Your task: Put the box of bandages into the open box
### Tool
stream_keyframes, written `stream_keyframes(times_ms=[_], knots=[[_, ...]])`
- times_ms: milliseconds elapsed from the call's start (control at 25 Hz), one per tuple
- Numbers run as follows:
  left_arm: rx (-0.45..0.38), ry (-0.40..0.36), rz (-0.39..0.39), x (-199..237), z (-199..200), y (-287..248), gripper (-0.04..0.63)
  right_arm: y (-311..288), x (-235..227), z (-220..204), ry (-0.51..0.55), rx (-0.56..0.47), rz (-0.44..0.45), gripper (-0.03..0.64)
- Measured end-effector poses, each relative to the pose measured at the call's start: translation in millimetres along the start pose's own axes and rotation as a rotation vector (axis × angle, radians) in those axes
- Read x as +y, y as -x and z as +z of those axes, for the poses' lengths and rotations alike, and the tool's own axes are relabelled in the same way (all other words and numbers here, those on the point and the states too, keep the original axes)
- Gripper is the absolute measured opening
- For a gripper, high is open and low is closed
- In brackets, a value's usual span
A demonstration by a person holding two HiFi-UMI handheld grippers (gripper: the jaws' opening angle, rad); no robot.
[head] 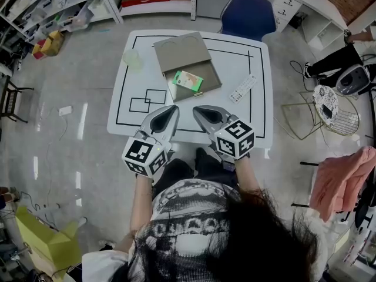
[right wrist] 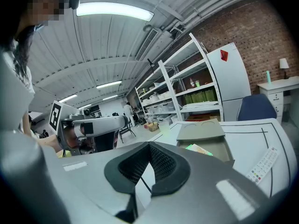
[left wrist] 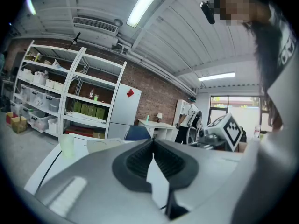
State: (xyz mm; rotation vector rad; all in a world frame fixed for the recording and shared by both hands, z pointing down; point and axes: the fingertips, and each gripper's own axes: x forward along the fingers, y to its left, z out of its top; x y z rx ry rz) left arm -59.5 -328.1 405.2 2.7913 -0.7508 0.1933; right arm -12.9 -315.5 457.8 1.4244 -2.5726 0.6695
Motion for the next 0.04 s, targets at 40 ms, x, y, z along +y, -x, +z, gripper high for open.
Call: stream_keyframes(times_ms=[40], knots=[[0.001, 0.001, 0.001, 0.0, 0.0, -0.5, 0.0, 0.0, -0.7, -0.3, -0.002, 0.002, 0.001, -0.002]])
